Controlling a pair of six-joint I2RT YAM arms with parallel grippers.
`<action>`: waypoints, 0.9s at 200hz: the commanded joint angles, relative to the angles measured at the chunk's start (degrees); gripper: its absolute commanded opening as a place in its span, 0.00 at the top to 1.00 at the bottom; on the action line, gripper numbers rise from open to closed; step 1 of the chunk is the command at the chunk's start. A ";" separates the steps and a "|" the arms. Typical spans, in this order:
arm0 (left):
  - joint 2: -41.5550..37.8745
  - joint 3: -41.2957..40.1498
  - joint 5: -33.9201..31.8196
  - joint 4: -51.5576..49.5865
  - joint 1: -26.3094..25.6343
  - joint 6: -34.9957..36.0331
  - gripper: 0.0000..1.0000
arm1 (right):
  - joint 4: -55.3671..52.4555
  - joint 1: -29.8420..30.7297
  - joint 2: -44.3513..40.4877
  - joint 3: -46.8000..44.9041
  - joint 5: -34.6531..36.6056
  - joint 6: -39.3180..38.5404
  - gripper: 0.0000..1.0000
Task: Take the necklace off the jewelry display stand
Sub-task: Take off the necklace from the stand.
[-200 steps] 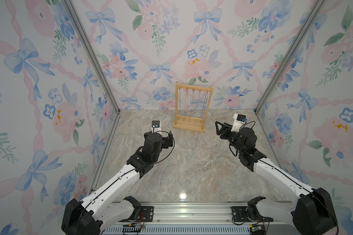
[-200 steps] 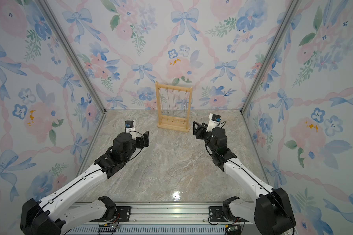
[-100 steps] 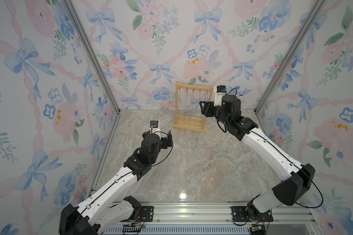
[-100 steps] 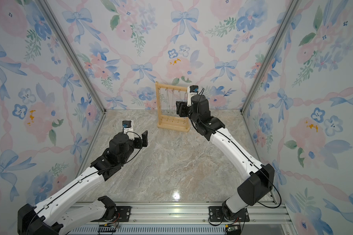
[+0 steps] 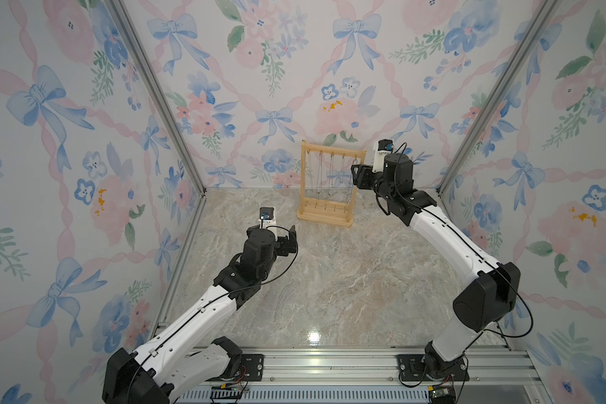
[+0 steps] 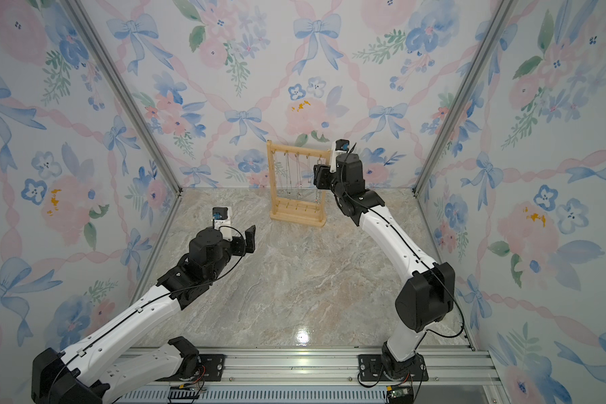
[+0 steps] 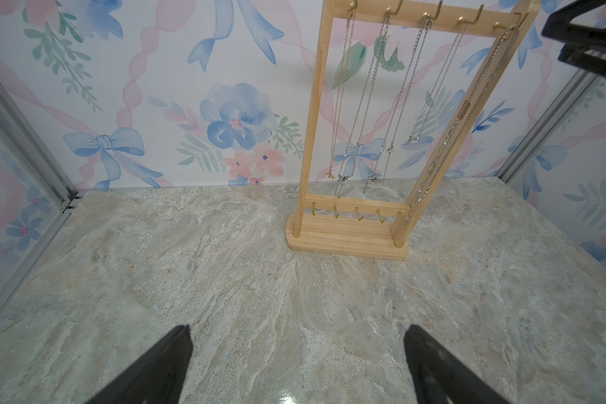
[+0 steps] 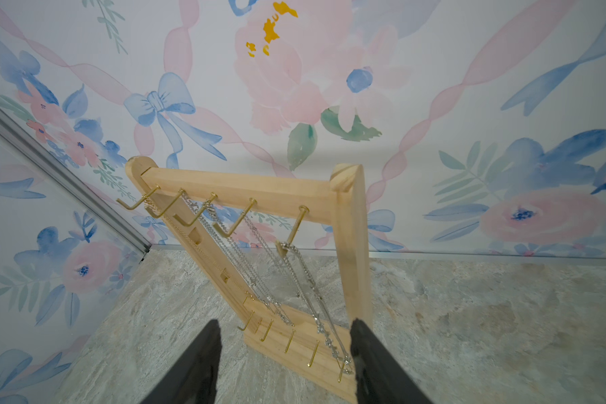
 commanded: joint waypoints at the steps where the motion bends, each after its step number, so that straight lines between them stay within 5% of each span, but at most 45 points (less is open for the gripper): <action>1: 0.63 0.17 2.76 -0.58 0.98 -0.03 0.02 | 7.16 -1.92 2.07 -2.33 -6.01 -0.05 0.43; 180: 1.66 0.08 5.49 -0.57 1.22 -0.83 0.02 | 8.52 -0.97 5.30 0.33 -5.45 -2.08 0.52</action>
